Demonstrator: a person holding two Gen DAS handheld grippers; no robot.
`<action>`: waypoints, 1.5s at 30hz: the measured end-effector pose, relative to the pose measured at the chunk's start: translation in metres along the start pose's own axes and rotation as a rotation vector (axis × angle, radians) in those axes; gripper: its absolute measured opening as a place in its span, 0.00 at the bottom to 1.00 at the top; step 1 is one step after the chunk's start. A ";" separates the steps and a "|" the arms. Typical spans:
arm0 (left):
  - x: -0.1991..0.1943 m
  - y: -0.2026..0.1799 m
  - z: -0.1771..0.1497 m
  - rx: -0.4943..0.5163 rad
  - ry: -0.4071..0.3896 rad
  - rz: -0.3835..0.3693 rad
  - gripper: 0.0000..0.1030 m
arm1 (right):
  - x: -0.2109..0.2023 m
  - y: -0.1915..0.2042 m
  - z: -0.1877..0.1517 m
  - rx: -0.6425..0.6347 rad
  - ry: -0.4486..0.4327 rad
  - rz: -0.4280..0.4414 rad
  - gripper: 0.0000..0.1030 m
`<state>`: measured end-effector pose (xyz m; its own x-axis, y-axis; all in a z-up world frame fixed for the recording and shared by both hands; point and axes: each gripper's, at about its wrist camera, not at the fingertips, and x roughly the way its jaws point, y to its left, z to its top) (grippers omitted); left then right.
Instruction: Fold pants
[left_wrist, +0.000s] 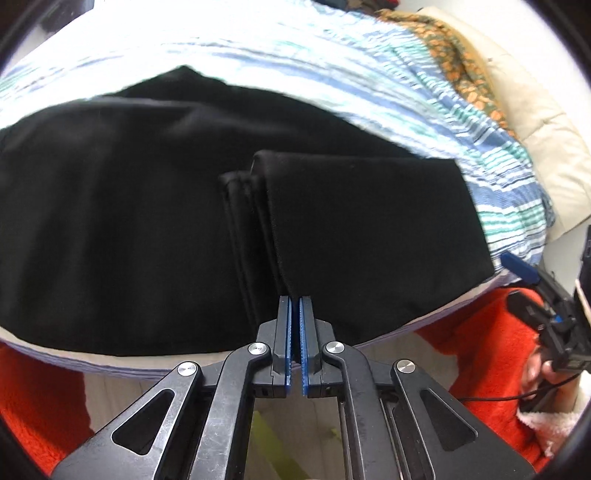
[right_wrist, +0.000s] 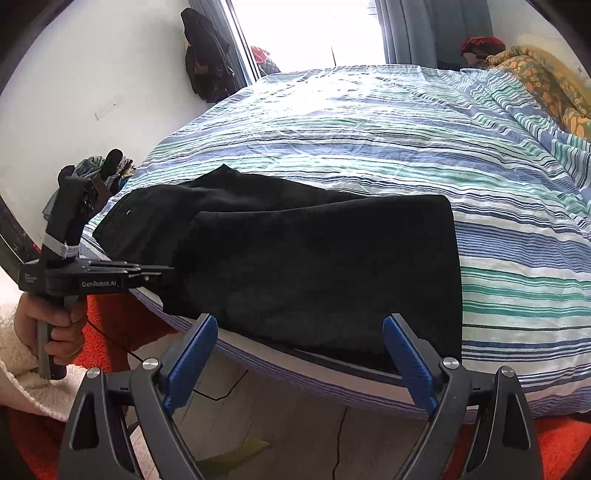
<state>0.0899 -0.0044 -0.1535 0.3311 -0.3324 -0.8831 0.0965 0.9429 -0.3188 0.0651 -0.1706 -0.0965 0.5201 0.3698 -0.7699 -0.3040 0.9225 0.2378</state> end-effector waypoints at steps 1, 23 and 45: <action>0.001 -0.002 0.001 0.002 0.004 0.007 0.05 | 0.001 -0.002 0.000 0.008 0.004 0.002 0.88; -0.009 -0.020 0.073 0.114 -0.047 0.086 0.07 | -0.006 -0.024 -0.002 0.106 -0.022 0.012 0.88; -0.027 0.005 0.075 0.035 -0.150 0.142 0.41 | 0.036 -0.088 0.003 0.383 0.109 0.220 0.58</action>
<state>0.1522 0.0107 -0.1052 0.4793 -0.1922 -0.8563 0.0706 0.9810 -0.1807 0.1127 -0.2381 -0.1435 0.3829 0.5668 -0.7294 -0.0701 0.8052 0.5889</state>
